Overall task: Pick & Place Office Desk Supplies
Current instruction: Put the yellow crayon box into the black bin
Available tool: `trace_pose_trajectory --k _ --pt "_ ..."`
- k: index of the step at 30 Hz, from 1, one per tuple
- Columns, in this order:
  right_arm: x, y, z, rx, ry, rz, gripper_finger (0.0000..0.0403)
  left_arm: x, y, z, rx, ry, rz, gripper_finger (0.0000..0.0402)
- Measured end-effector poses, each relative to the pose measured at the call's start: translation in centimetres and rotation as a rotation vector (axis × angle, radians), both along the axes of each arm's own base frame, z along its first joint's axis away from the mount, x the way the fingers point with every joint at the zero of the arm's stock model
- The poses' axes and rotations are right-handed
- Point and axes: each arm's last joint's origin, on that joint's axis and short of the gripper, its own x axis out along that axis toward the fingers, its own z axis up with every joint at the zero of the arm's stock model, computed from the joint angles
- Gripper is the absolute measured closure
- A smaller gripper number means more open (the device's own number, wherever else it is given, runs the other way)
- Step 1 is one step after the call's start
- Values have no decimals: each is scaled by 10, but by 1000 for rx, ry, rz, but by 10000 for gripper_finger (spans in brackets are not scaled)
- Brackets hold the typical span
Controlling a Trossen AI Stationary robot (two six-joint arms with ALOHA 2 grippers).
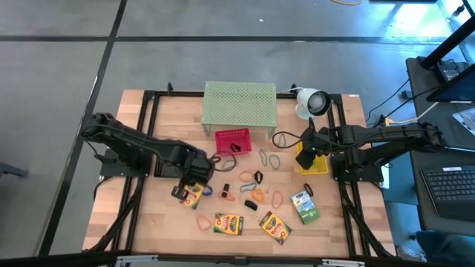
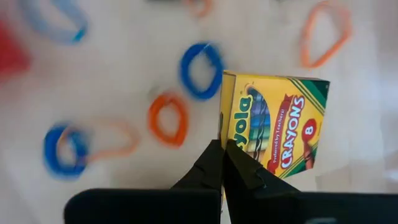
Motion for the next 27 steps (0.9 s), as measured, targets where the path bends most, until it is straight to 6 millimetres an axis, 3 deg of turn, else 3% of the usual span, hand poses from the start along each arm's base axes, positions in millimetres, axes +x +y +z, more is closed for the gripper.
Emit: trace_pose_trajectory --k 10,15,21,27 --pt "0 0 0 -7 3 17 234 -39 43 45 37 -99 470 401" --pt "1 0 0 -7 -8 19 234 -74 60 54 112 25 682 400" --pt "4 0 1 -7 -35 19 234 -92 67 49 141 96 757 400" --pt "4 0 2 -5 -45 15 234 -99 74 17 203 224 778 400"
